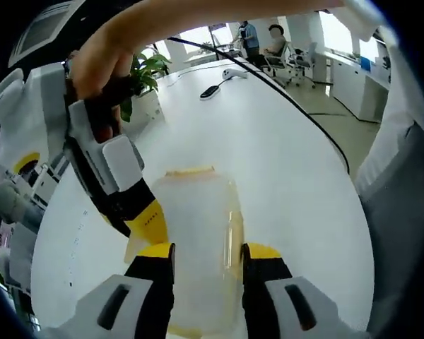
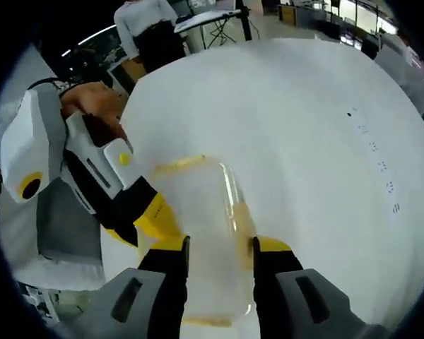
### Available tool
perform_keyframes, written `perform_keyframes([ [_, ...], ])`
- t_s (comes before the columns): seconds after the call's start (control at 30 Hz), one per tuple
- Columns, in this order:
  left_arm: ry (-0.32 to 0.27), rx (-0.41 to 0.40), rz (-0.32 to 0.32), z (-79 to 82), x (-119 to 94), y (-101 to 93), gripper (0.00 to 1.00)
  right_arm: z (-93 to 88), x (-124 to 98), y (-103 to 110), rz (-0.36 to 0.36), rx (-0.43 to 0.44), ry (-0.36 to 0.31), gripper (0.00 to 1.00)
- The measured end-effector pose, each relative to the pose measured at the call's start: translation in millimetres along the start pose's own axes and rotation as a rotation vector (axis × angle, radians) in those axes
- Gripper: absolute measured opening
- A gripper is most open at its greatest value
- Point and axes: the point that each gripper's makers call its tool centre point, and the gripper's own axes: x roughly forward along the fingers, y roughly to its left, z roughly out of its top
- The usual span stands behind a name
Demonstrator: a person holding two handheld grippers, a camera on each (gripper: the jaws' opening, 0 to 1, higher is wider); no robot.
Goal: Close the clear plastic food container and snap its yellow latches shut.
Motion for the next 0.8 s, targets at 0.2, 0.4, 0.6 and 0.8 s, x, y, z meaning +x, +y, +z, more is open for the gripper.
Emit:
perform_keyframes([
  [0.2, 0.007, 0.009, 0.002, -0.4, 0.4, 0.2, 0.31, -0.1, 0.2, 0.4, -0.001, 0.005, 0.009, 0.32],
  [0.4, 0.010, 0.071, 0.010, -0.9, 2.0, -1.2, 0.31, -0.9, -0.2, 0.3, 0.001, 0.013, 0.010, 0.32],
  [0.6, 0.023, 0.085, 0.024, -1.1, 3.0, -1.4, 0.31, -0.7, 0.1, 0.4, 0.010, 0.026, -0.010, 0.32],
  [0.8, 0.026, 0.090, 0.025, -1.5, 3.1, -1.1, 0.30, -0.9, 0.8, 2.1, 0.008, 0.023, 0.000, 0.31],
])
